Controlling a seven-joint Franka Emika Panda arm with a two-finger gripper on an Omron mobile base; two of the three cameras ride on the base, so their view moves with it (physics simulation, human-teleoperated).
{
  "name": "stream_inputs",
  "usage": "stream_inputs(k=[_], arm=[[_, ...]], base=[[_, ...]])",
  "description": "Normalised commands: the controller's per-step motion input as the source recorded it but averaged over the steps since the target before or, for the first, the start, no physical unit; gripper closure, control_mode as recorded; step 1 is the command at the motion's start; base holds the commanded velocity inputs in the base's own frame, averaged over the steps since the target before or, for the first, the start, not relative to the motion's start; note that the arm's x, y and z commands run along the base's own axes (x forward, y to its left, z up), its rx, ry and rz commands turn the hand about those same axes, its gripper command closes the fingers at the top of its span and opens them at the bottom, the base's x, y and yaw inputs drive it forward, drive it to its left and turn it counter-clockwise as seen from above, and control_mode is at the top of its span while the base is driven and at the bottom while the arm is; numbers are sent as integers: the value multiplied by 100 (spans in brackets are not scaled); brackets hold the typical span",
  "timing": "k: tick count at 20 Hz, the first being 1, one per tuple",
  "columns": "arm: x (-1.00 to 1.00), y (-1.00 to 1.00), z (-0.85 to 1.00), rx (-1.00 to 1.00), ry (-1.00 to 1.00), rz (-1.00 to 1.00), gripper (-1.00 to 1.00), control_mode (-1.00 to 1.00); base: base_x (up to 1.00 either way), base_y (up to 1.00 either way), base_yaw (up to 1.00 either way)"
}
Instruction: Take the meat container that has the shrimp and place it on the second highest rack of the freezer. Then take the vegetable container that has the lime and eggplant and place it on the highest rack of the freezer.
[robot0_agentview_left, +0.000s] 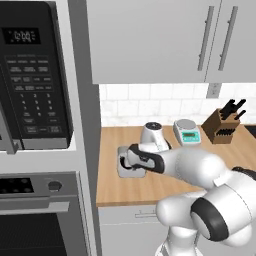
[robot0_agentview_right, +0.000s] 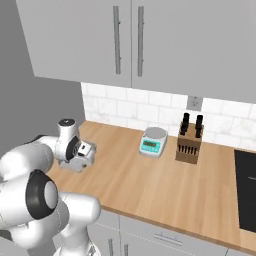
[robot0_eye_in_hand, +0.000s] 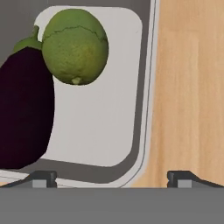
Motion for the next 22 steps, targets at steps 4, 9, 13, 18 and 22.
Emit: stream_inputs(k=[4, 9, 13, 18, 22], arm=[[17, 0, 3, 0, 4, -11, -100, -100], [-17, 0, 8, 3, 0, -2, -100, -100], [14, 0, 6, 0, 0, -2, -100, -100], [43, -2, 2, 0, 8, -10, -100, -100], [21, -10, -32, 0, 22, -13, -100, -100]], base=[[0, 0, 0], [0, 0, 0], [0, 0, 0], [0, 0, 0], [0, 0, 0]])
